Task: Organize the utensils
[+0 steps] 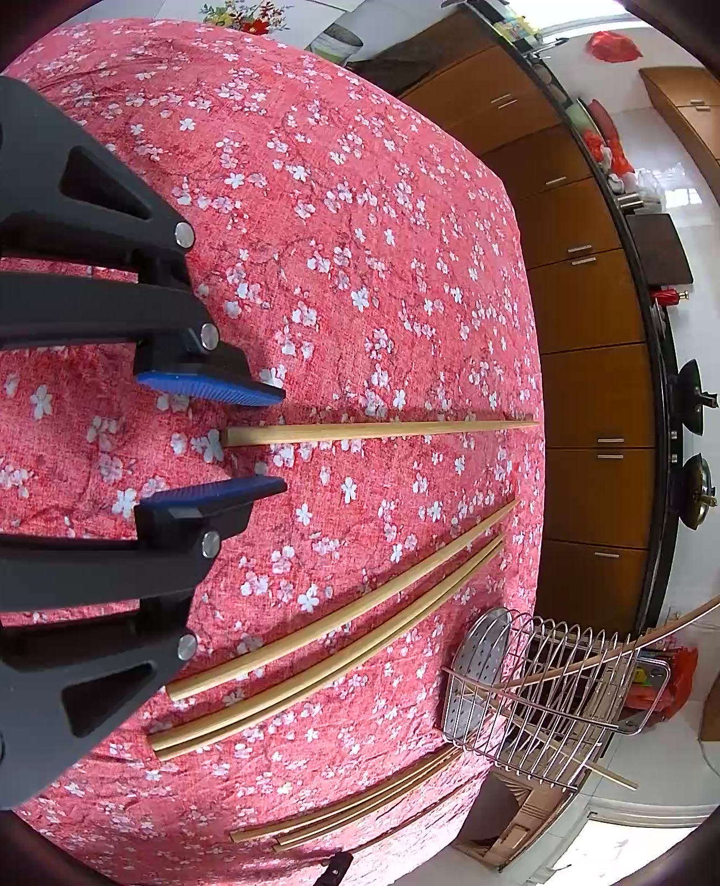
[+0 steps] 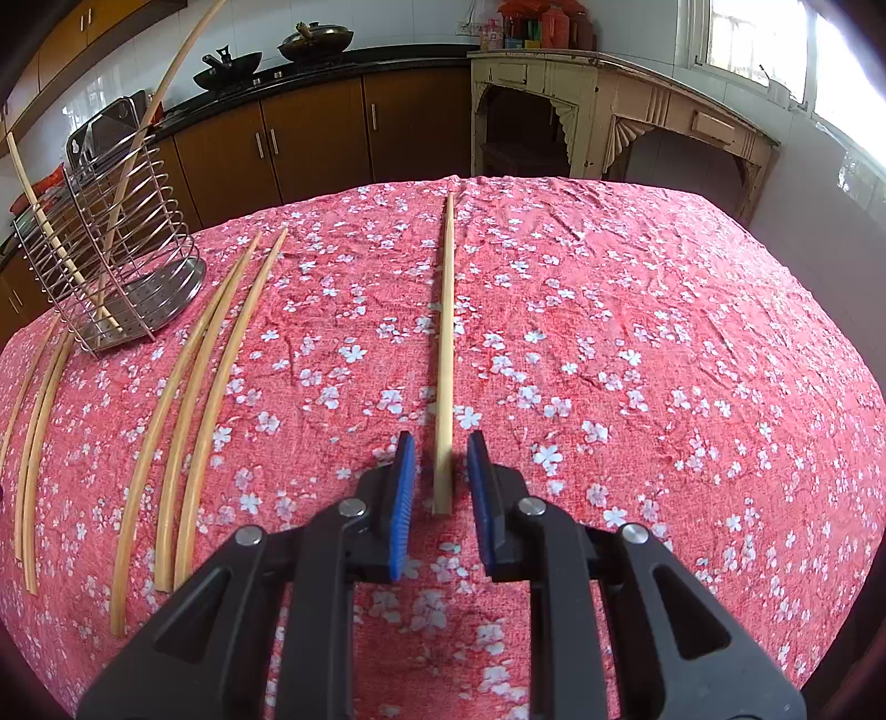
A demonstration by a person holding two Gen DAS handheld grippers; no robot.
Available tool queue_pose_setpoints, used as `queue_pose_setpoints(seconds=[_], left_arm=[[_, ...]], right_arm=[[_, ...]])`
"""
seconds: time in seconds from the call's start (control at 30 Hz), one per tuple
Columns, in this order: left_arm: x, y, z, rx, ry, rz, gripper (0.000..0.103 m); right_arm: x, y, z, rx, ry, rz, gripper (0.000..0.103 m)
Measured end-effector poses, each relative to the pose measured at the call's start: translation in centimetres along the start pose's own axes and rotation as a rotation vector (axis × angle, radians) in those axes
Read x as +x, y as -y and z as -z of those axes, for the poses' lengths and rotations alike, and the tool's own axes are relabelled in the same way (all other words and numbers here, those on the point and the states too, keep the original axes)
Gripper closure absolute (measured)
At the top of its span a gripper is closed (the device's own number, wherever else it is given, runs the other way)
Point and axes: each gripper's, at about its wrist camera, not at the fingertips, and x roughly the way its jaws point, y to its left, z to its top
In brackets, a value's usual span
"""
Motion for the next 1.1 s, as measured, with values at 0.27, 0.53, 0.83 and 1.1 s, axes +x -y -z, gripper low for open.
queue_pose_setpoints(seconds=[0.27, 0.53, 0.83, 1.1], left_arm=[[-0.2, 0.3, 0.2, 0.01, 0.002, -0.008, 0.096], [-5.1, -1.0, 0.1, -0.019, 0.14, 0.02, 0.096], [-11.6, -2.9, -3.7, -0.121, 0.385, 0.03, 0.096], [-13.6, -4.6, -7.7, -0.211, 0.481, 0.019, 0.096]], right_arm=[[-0.7, 0.5, 0.3, 0.029, 0.011, -0.026, 0.096], [-6.3, 0.6, 0.1, 0.02, 0.171, -0.044, 0.096], [-12.8, 0.2, -2.8, 0.004, 0.405, -0.049, 0.096], [-15.0, 0.0, -6.3, 0.033, 0.506, -0.071, 0.096]])
